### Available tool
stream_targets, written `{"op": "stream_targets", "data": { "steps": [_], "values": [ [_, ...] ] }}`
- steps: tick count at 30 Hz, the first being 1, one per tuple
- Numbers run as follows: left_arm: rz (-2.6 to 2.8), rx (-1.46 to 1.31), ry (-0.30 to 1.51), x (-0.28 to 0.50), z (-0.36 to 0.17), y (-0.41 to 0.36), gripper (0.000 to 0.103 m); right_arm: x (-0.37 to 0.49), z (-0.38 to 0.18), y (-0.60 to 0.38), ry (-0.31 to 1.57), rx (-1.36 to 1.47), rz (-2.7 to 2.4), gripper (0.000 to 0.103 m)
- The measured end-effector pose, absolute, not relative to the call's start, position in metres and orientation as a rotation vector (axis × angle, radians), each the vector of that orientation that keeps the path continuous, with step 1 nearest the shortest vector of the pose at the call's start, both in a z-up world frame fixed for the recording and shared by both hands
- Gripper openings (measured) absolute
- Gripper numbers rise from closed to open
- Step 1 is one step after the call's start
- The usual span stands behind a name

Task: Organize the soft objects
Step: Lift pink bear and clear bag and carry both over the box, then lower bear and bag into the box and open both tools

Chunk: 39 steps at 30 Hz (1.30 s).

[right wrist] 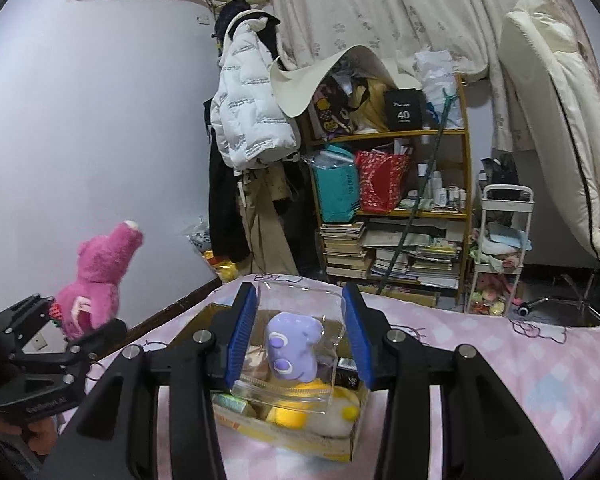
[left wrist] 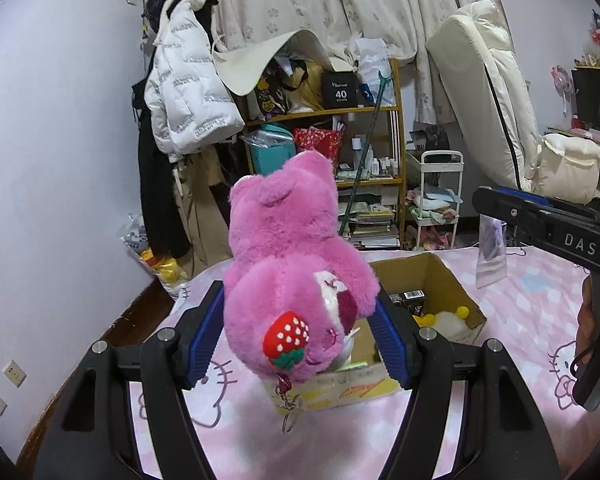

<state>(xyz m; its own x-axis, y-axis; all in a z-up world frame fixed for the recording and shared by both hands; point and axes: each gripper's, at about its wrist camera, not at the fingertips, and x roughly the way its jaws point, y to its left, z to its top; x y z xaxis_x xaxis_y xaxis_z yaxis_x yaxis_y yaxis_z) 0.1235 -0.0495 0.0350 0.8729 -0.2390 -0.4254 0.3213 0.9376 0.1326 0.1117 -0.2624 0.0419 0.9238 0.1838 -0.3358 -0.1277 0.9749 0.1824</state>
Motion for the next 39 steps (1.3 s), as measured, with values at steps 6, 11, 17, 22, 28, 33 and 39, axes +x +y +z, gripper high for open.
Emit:
{"op": "stream_targets", "data": {
  "steps": [6,11,17,22,28,33,39],
  "values": [
    [-0.302,0.194,0.463,0.158,0.015,-0.058,0.068,0.131,0.031,-0.248,0.369,0.085,0.193,0.047],
    [-0.321,0.193,0.540,0.179,-0.008,-0.066,0.068,0.151,0.003,-0.242,0.414,0.080,0.191,0.048],
    [-0.347,0.208,0.605,0.193,-0.026,-0.072,0.071,0.170,-0.029,-0.238,0.478,0.093,0.197,0.048],
    [-0.345,0.223,0.646,0.200,-0.039,-0.076,0.072,0.176,-0.041,-0.237,0.511,0.081,0.188,0.049],
    [-0.335,0.202,0.634,0.197,-0.037,-0.070,0.081,0.175,-0.043,-0.243,0.521,0.098,0.170,0.058],
    [-0.297,0.198,0.593,0.186,-0.030,-0.061,0.088,0.168,-0.034,-0.247,0.511,0.102,0.162,0.073],
    [-0.258,0.197,0.542,0.163,-0.014,-0.049,0.097,0.147,-0.016,-0.249,0.483,0.099,0.139,0.094]
  ]
}}
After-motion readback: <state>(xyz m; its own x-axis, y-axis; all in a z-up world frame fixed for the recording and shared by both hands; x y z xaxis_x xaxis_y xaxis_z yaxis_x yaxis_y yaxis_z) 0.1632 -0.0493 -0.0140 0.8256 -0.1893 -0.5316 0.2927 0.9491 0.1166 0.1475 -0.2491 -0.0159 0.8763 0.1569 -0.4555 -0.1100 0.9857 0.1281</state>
